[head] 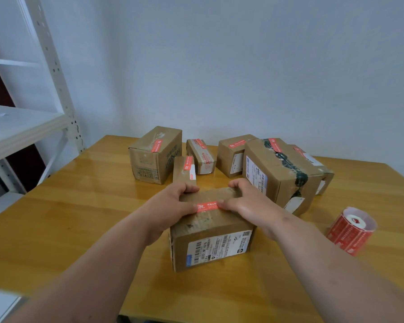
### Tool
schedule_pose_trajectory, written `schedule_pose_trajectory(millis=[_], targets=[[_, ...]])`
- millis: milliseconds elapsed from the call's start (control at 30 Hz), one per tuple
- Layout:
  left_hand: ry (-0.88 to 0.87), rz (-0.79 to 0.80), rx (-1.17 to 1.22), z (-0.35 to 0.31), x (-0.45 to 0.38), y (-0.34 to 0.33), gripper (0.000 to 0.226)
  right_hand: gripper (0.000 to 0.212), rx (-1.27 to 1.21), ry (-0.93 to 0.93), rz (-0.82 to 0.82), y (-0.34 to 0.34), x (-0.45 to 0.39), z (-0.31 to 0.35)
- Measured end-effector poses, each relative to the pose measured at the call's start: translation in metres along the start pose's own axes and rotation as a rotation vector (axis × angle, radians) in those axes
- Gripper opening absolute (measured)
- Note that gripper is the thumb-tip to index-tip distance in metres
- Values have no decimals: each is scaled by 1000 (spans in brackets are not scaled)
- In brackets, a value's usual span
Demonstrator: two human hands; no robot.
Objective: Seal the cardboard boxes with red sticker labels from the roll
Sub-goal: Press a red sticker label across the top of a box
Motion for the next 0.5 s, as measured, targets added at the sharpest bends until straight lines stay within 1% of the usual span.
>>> schedule_pose_trajectory(millis=[67,167,233,267,300,367,400,433,467,500], targets=[[10,21,69,0,0,2,42,54,22,2,-8,0,-2,1],[-3,9,240,3,1,3,45,48,-37,-24,27,5,0,0],[-53,-27,245,9,5,3,39,53,-111,-34,104,12,5,-3],[-80,-22,220,13,8,5,38,61,-131,-27,173,17,9,-5],[-104,24,192,19,11,8,51,75,-122,-22,254,23,12,-8],[-107,213,107,27,18,18,85,107,-31,-21,412,33,17,-13],[-99,311,50,30,22,22,97,117,22,-25,468,37,19,-15],[-92,380,-17,31,25,24,104,120,59,-29,490,39,19,-17],[-84,389,-84,32,26,25,110,119,77,-29,476,40,19,-17],[-82,356,-135,31,27,24,112,113,69,-24,446,40,18,-16]])
Point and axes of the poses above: each hand's wrist, its own x-axis away from the middle knuckle, its own y-axis out of the back of the hand, z = x × y, the point moved 1 cm from there along -x, towards the middle knuckle, and after that the axes turned 3 degrees about -x, right-handed, at the moved point
